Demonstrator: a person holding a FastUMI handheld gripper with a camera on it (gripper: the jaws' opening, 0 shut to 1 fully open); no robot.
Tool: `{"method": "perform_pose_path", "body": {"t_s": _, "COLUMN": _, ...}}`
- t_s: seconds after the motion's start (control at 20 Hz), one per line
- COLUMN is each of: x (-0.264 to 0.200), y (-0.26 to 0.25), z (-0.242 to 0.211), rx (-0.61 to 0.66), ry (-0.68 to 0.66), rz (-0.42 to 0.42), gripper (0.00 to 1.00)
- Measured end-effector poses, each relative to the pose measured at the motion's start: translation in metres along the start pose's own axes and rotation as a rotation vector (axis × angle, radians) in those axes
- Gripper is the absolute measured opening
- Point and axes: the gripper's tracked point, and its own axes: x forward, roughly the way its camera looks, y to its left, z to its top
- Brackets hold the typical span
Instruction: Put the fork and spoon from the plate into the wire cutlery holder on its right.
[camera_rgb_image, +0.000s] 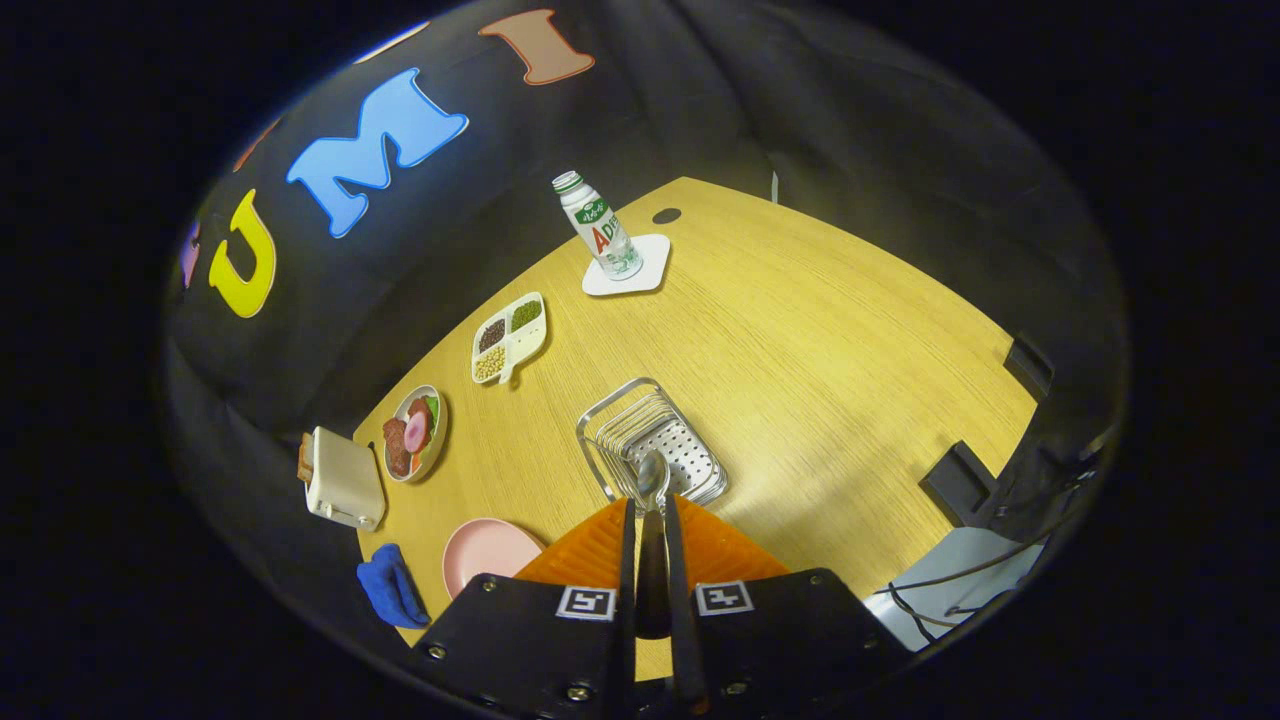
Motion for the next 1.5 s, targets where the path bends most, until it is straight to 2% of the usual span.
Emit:
{"method": "perform_pose_path", "body": {"t_s": 0.25, "x": -0.010, "y": 0.007, "z": 0.014, "rx": -0.046, "ry": -0.056, "rz": 0.005, "gripper": 0.18}}
{"method": "perform_pose_path", "body": {"t_s": 0.3, "x": -0.013, "y": 0.009, "z": 0.016, "rx": -0.056, "ry": -0.066, "rz": 0.009, "gripper": 0.22}}
{"method": "perform_pose_path", "body": {"t_s": 0.4, "x": -0.018, "y": 0.011, "z": 0.020, "rx": -0.070, "ry": -0.089, "rz": 0.016, "gripper": 0.23}}
{"method": "perform_pose_path", "body": {"t_s": 0.45, "x": -0.017, "y": 0.013, "z": 0.023, "rx": -0.080, "ry": -0.106, "rz": 0.014, "gripper": 0.33}}
{"method": "perform_pose_path", "body": {"t_s": 0.5, "x": -0.021, "y": 0.014, "z": 0.024, "rx": -0.094, "ry": -0.115, "rz": 0.016, "gripper": 0.37}}
{"method": "perform_pose_path", "body": {"t_s": 0.7, "x": -0.034, "y": 0.030, "z": 0.035, "rx": -0.155, "ry": -0.174, "rz": 0.046, "gripper": 0.37}}
{"method": "perform_pose_path", "body": {"t_s": 0.95, "x": -0.082, "y": 0.076, "z": 0.087, "rx": -0.257, "ry": -0.459, "rz": 0.115, "gripper": 0.37}}
{"method": "perform_pose_path", "body": {"t_s": 1.15, "x": -0.135, "y": 0.111, "z": 0.125, "rx": -0.403, "ry": -0.697, "rz": 0.099, "gripper": 0.37}}
{"method": "perform_pose_path", "body": {"t_s": 1.3, "x": -0.168, "y": 0.144, "z": 0.135, "rx": -0.466, "ry": -0.807, "rz": 0.120, "gripper": 0.37}}
{"method": "perform_pose_path", "body": {"t_s": 1.5, "x": -0.188, "y": 0.179, "z": 0.133, "rx": -0.515, "ry": -0.861, "rz": 0.186, "gripper": 0.37}}
